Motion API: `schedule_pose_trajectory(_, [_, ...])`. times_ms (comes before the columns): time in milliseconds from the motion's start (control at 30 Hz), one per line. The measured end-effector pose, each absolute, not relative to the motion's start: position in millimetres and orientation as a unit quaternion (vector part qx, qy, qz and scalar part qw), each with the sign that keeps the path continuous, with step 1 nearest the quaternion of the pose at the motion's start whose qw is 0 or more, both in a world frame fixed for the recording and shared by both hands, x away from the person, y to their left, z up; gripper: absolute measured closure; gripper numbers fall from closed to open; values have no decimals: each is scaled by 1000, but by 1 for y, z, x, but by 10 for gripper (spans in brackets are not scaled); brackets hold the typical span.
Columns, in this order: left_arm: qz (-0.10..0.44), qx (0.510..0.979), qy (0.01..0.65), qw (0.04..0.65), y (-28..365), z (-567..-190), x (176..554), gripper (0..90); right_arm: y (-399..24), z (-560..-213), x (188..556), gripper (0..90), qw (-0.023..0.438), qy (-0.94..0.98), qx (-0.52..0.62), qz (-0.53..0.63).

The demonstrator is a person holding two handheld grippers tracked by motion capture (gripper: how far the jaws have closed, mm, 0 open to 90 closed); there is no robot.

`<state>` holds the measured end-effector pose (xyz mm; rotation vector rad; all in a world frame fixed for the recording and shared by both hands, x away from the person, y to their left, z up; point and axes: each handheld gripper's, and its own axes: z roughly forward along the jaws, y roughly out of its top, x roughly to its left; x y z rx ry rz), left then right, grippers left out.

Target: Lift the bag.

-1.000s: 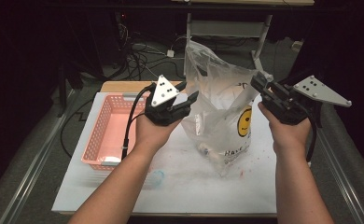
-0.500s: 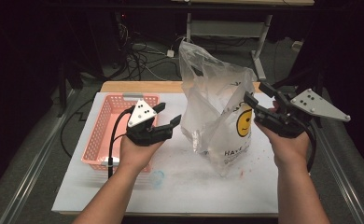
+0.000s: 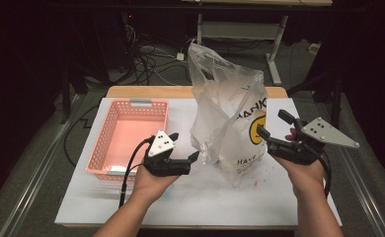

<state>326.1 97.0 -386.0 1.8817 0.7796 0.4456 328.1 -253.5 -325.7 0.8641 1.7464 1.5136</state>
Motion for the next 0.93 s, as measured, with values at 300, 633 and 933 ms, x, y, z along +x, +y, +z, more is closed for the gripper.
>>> schedule_pose_trajectory(300, [146,802,317,484,71,-413,320,0,-265,-376,326,55,304,690,369,543])
schedule_pose_trajectory(633, [142,798,322,490,70,-432,316,0,-272,-421,320,3,294,706,393,510])
schedule_pose_trajectory(933, [151,790,326,496,73,-438,313,0,-276,-444,319,3,286,709,408,499])
